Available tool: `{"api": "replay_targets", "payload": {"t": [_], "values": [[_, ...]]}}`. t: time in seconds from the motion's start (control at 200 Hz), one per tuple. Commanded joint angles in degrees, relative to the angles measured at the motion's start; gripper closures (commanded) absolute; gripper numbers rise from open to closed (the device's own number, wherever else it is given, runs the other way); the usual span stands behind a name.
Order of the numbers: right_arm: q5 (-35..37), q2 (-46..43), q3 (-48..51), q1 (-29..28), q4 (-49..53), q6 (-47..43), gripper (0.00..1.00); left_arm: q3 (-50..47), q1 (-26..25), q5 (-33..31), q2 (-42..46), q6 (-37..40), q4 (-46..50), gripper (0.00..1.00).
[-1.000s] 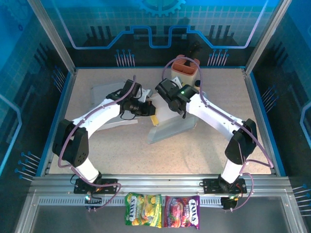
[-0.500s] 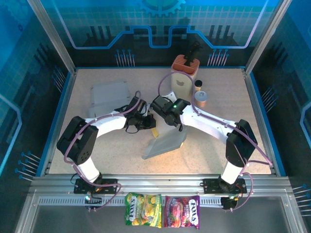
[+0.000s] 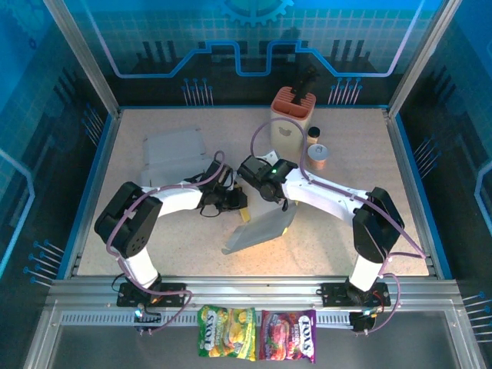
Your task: Fold the paper box
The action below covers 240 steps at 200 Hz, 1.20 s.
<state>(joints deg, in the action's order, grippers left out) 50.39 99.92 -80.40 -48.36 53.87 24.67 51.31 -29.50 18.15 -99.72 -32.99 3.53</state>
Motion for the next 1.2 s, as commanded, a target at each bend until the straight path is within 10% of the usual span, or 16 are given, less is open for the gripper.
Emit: {"api": "replay_targets", "payload": {"t": [0.0,0.7,1.196], "values": [[-0.11,0.12,0.89,0.22,1.24,1.26,1.0,-1.61,-0.26,-3.9,-0.26,0.2,1.06,0.85],[-0.14,-1.4,1.78,0.33,0.8,0.92,1.0,-5.39,-0.17,-4.63,7.14,-2.33,-0.96,0.66],[-0.42,-1.14,1.39,0.3,0.53,0.71,1.0,-4.97,0.14,-3.02,3.67,-3.78,-3.24,0.76]]}}
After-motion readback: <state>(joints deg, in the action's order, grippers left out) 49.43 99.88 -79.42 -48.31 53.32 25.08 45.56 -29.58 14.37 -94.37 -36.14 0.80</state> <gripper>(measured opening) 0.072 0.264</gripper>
